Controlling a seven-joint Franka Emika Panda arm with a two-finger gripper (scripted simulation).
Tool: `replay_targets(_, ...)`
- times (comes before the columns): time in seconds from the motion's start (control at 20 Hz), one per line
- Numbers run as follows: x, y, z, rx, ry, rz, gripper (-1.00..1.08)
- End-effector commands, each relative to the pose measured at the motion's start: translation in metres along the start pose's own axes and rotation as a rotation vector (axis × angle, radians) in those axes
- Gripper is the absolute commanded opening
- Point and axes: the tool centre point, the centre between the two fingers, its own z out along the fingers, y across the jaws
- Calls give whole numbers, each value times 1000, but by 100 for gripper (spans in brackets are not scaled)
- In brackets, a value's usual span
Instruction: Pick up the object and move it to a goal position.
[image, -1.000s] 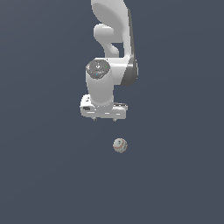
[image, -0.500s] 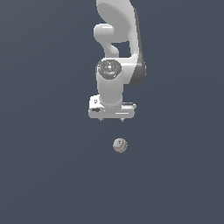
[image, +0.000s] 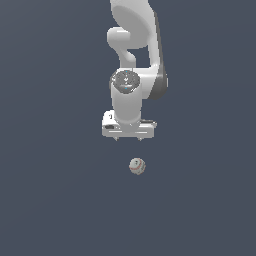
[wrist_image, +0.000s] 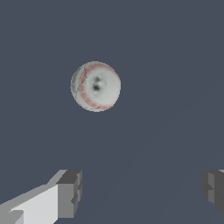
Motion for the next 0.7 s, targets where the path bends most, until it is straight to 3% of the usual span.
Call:
replay_targets(0.0,4,-2,2,0,3,30,100)
replay_targets(0.65,44,-21,20,1,32,307,100)
